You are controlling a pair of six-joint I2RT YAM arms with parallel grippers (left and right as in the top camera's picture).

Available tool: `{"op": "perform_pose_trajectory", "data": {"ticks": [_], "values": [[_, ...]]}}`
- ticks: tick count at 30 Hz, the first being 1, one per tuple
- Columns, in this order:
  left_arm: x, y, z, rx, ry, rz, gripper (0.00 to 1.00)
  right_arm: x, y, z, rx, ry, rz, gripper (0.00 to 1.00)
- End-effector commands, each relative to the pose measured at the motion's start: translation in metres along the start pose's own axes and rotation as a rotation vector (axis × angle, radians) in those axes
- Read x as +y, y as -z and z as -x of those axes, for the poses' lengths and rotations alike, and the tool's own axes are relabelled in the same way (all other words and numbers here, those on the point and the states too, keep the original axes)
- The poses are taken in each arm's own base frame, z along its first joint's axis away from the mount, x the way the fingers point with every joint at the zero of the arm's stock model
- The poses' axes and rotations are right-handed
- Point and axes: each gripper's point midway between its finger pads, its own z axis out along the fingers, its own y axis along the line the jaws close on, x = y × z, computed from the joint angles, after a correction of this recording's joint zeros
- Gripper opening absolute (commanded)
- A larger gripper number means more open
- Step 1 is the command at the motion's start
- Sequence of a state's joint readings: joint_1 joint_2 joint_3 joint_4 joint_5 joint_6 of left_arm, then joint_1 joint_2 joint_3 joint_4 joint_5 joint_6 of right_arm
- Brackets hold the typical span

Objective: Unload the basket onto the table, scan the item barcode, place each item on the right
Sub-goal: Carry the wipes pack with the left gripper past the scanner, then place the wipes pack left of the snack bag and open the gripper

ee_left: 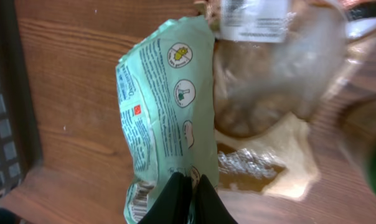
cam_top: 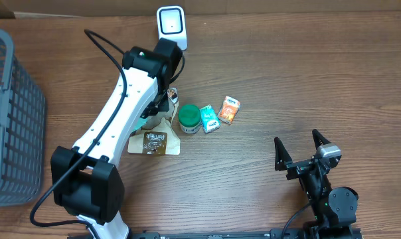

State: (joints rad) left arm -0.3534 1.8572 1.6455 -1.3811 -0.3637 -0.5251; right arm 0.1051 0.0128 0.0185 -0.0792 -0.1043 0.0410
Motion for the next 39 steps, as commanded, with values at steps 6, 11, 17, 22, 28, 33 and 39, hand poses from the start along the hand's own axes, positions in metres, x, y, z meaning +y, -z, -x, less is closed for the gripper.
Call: {"op": "perform_pose_trajectory", "data": {"ticks": [6, 11, 17, 22, 28, 33, 39], "values": [[0.027, -0.06, -0.004, 0.017, 0.011, 0.08, 0.04, -0.001, 0.0, -0.002, -0.004, -0.004, -0.002, 1.0], [0.027, -0.088, 0.003, -0.024, -0.037, 0.061, 0.04, -0.001, 0.0, -0.002, -0.004, -0.004, -0.002, 1.0], [0.019, -0.096, 0.008, -0.051, -0.047, 0.026, 0.64, -0.001, 0.0, -0.002, -0.004, -0.004, -0.002, 1.0], [0.01, -0.088, 0.008, -0.042, -0.041, -0.037, 0.69, -0.001, 0.0, -0.002, -0.004, -0.004, -0.002, 1.0], [0.001, -0.033, 0.032, -0.138, -0.014, -0.203, 0.69, -0.001, 0.0, -0.002, -0.004, -0.003, -0.002, 1.0], [0.005, 0.046, 0.047, -0.299, -0.066, -0.361, 0.79, -0.001, 0.0, -0.002, -0.004, -0.004, -0.002, 1.0], [0.038, 0.113, 0.045, -0.49, -0.157, -0.393, 0.88, -0.001, 0.0, -0.002, -0.004, -0.004, -0.002, 1.0]]}}
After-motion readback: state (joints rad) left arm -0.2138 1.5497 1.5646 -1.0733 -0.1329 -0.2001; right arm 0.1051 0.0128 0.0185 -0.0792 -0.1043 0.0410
